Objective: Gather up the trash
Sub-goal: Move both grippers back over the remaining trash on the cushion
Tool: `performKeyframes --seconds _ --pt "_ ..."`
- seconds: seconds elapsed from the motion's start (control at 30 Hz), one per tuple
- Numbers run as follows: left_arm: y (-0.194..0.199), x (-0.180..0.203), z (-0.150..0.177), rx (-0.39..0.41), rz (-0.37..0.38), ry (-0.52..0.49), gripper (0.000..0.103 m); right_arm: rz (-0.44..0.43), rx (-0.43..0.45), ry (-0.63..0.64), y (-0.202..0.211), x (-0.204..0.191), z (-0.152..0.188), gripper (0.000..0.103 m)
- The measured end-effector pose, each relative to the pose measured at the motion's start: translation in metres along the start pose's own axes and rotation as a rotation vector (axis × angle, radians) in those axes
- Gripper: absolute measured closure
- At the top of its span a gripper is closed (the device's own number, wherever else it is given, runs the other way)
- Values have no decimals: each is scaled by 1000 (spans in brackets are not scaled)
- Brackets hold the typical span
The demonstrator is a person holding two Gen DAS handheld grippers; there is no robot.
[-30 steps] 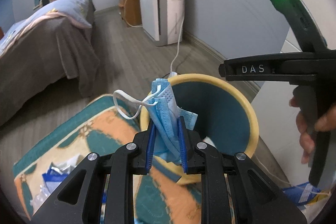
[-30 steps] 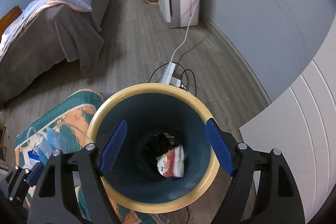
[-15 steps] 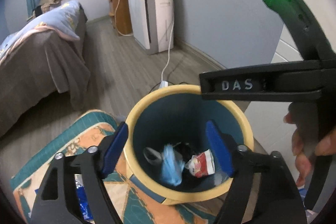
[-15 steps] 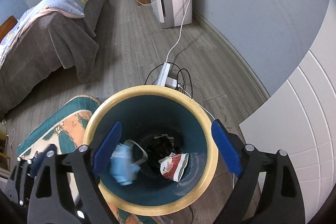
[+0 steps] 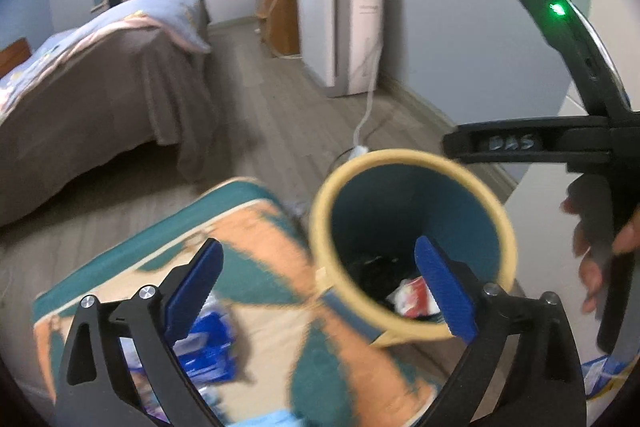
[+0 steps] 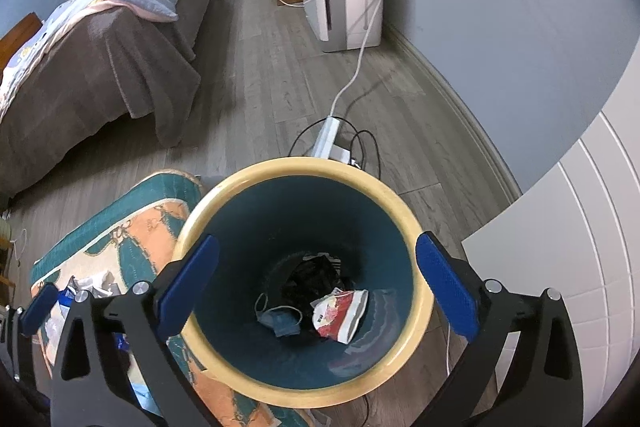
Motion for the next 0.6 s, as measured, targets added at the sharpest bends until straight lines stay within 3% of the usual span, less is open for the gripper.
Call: performKeyframes --seconds 0.27,0.6 --pt "44 -95 22 -9 -124 100 7 -53 17 137 12 -65 1 6" --pt "83 -200 73 -25 -270 285 6 -91 2 282 18 -140 19 6"
Point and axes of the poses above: each gripper's, at about its wrist camera, not at the fingertips, and y roughly against the way its jaws point, x to its right, z to its underside, the point moved 8 cm from there along -y, roughly the way its jaws point, and after that the axes turned 5 degrees about -x, right-handed, at the moved point
